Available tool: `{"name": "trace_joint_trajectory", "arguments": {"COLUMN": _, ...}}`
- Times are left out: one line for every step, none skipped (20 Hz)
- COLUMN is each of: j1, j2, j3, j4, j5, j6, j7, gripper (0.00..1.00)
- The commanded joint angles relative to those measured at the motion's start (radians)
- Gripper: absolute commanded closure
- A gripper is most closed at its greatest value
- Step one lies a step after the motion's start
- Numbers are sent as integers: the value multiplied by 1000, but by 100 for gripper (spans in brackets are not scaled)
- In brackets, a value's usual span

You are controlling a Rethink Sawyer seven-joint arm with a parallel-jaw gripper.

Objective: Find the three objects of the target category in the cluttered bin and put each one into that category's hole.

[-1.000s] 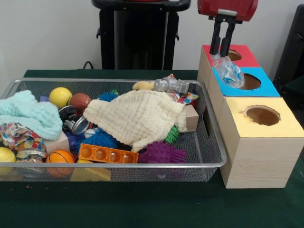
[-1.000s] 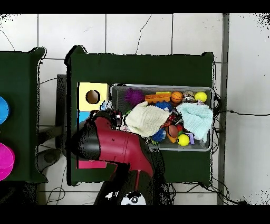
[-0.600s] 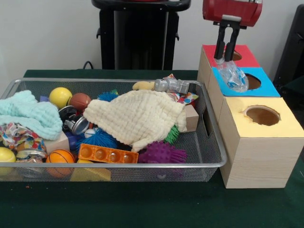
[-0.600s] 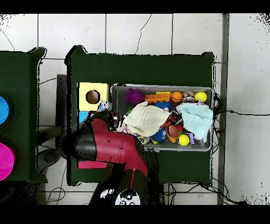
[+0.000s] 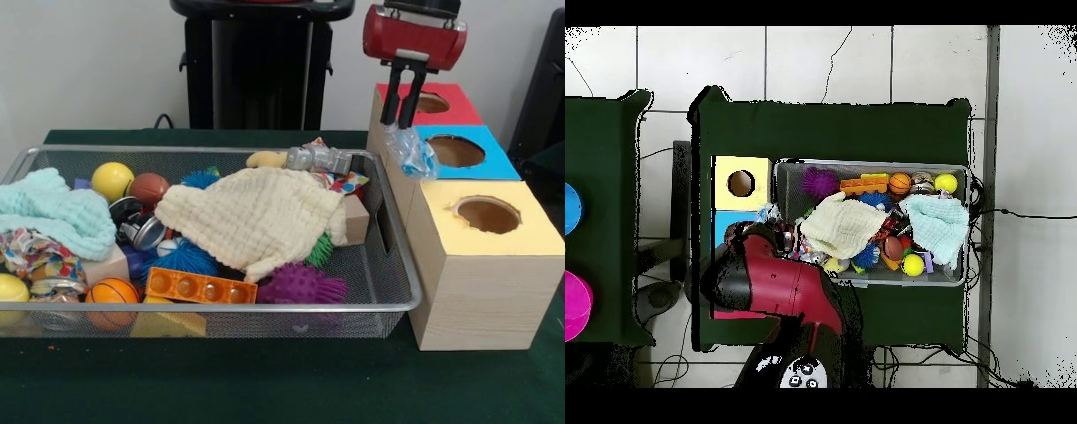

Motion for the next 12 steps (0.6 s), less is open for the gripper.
{"name": "trace_joint_trajectory", "arguments": {"j1": 21, "j2": 10, "j3": 5, "j4": 102, "j5": 52, "j6": -6, "j7": 287, "gripper": 100}}
{"name": "trace_joint_trajectory", "arguments": {"j1": 25, "j2": 9, "j3": 4, "j4": 104, "j5": 57, "j6": -7, "j7": 291, "gripper": 100}}
{"name": "trace_joint_trajectory", "arguments": {"j1": 28, "j2": 7, "j3": 3, "j4": 106, "j5": 62, "j6": -8, "j7": 295, "gripper": 100}}
{"name": "trace_joint_trajectory", "arguments": {"j1": 28, "j2": 5, "j3": 9, "j4": 110, "j5": 67, "j6": -9, "j7": 296, "gripper": 100}}
{"name": "trace_joint_trajectory", "arguments": {"j1": 27, "j2": 3, "j3": 14, "j4": 116, "j5": 71, "j6": -14, "j7": 298, "gripper": 100}}
{"name": "trace_joint_trajectory", "arguments": {"j1": 28, "j2": -1, "j3": 23, "j4": 132, "j5": 76, "j6": -26, "j7": 301, "gripper": 100}}
{"name": "trace_joint_trajectory", "arguments": {"j1": 29, "j2": -3, "j3": 26, "j4": 139, "j5": 79, "j6": -34, "j7": 302, "gripper": 100}}
{"name": "trace_joint_trajectory", "arguments": {"j1": 30, "j2": -4, "j3": 28, "j4": 143, "j5": 83, "j6": -39, "j7": 301, "gripper": 100}}
{"name": "trace_joint_trajectory", "arguments": {"j1": 31, "j2": -5, "j3": 29, "j4": 147, "j5": 87, "j6": -44, "j7": 301, "gripper": 100}}
{"name": "trace_joint_trajectory", "arguments": {"j1": 38, "j2": -4, "j3": 26, "j4": 142, "j5": 92, "j6": -38, "j7": 300, "gripper": 100}}
{"name": "trace_joint_trajectory", "arguments": {"j1": 40, "j2": -4, "j3": 26, "j4": 143, "j5": 97, "j6": -38, "j7": 299, "gripper": 100}}
{"name": "trace_joint_trajectory", "arguments": {"j1": 48, "j2": -3, "j3": 24, "j4": 146, "j5": 102, "j6": -32, "j7": 301, "gripper": 100}}
